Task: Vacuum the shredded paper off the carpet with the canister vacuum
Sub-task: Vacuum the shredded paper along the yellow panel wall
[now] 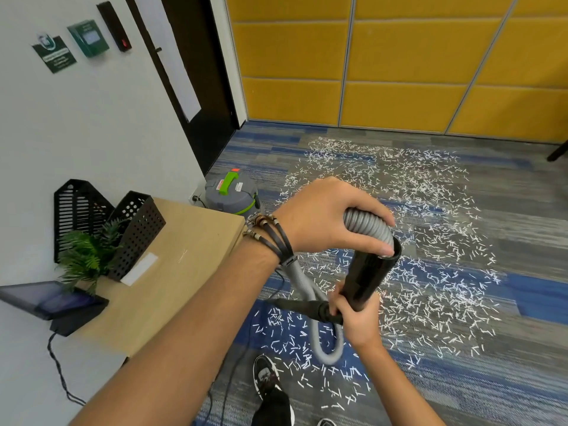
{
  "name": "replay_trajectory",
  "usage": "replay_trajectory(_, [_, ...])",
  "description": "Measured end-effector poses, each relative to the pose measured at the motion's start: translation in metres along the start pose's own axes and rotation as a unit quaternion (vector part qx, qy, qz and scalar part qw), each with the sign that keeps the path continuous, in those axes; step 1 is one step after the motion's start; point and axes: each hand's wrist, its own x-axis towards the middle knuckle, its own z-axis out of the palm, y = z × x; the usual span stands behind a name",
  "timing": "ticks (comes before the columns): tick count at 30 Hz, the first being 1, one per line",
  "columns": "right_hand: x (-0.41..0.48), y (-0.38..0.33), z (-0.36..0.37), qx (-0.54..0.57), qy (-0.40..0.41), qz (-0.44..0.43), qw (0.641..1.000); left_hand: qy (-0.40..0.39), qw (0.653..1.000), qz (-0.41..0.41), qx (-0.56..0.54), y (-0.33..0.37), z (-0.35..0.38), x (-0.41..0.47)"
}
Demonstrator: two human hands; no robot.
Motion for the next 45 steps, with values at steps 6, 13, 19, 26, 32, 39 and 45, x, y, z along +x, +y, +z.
replay_trajectory(6, [0.012,-0.014,0.008,0.014,-0.009,-0.017,1.0,0.07,0.997,-0.008,0.012,-0.001,-0.006,-0.001])
replay_trajectory(13, [0.029,0.003,0.016,-0.026,0.015,-0.014,0.999,0.049,0.999,-0.006,0.009,-0.012,-0.012,-0.003])
replay_trajectory(19, [0.02,0.001,0.017,-0.038,-0.011,-0.001,0.999,0.031,0.999,-0.022,-0.029,-0.018,-0.018,-0.009])
replay_trajectory(26, [0.002,-0.018,0.022,0.012,-0.071,0.004,0.997,0.019,0.999,-0.029,0.001,-0.012,-0.022,-0.01])
replay_trajectory(32, [0.006,-0.032,-0.001,0.043,-0.083,-0.018,0.995,0.081,0.997,-0.002,-0.013,0.004,-0.024,-0.009])
replay_trajectory(39, [0.0,-0.022,-0.011,0.023,-0.06,-0.006,0.998,0.053,0.998,-0.014,-0.025,0.009,-0.003,-0.005])
replay_trajectory(45, [-0.018,-0.012,-0.029,0.02,-0.08,0.009,0.997,0.019,0.999,-0.015,-0.021,0.024,0.01,-0.004])
